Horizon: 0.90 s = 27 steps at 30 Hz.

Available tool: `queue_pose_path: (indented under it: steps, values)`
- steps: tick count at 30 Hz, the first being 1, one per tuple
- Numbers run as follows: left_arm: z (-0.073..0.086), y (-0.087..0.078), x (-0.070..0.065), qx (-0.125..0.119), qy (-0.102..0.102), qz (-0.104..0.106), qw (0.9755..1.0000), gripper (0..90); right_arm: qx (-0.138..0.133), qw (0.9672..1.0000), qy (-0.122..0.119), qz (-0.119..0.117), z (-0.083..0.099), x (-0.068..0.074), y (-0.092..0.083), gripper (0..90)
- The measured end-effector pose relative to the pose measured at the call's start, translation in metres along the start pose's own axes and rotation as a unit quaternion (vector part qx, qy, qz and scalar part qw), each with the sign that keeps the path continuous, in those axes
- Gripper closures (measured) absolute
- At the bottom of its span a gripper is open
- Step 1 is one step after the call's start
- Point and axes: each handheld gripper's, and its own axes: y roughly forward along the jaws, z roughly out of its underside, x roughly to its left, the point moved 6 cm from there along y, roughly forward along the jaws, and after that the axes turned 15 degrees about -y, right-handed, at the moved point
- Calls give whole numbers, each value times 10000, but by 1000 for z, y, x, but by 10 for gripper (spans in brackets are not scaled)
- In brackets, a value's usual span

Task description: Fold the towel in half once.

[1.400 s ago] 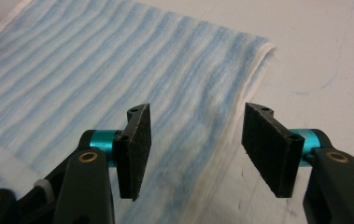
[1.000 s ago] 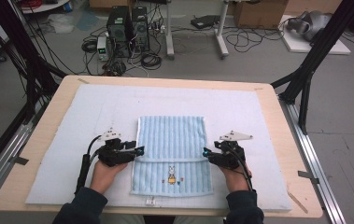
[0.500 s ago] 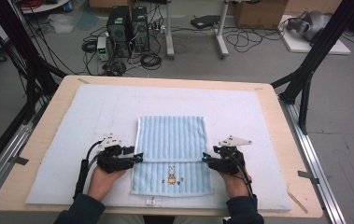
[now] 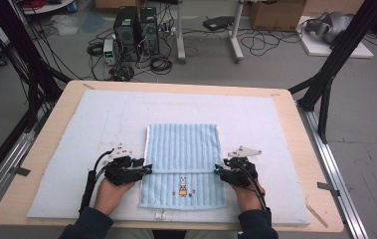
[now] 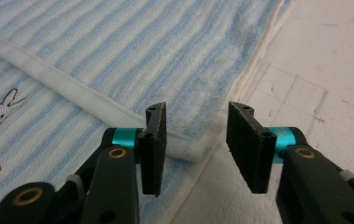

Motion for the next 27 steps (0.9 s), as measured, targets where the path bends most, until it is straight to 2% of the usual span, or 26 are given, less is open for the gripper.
queue_pose_path:
  steps: [4, 6, 9, 13, 17, 27]
  values:
    - [1, 1, -1, 46, 77, -24, 10000, 684, 83, 9999, -65, -34, 1, 1, 1, 650]
    - [1, 1, -2, 63, 151, -7, 9999, 771, 96, 9999, -94, -58, 2, 2, 2, 684]
    - [2, 1, -4, 71, 249, -39, 9997, 822, 100, 9998, -133, -100, 2, 3, 3, 745]
    - [2, 1, -4, 56, 280, -61, 9996, 847, 108, 9997, -163, -158, 2, 5, 4, 803]
    - [1, 0, -5, -18, 254, -57, 9997, 854, 107, 9994, -336, -39, 0, 7, 3, 822]
    - [-5, -13, -7, -233, -43, 335, 9992, 857, -85, 9995, -311, -41, -2, 7, -6, 824]
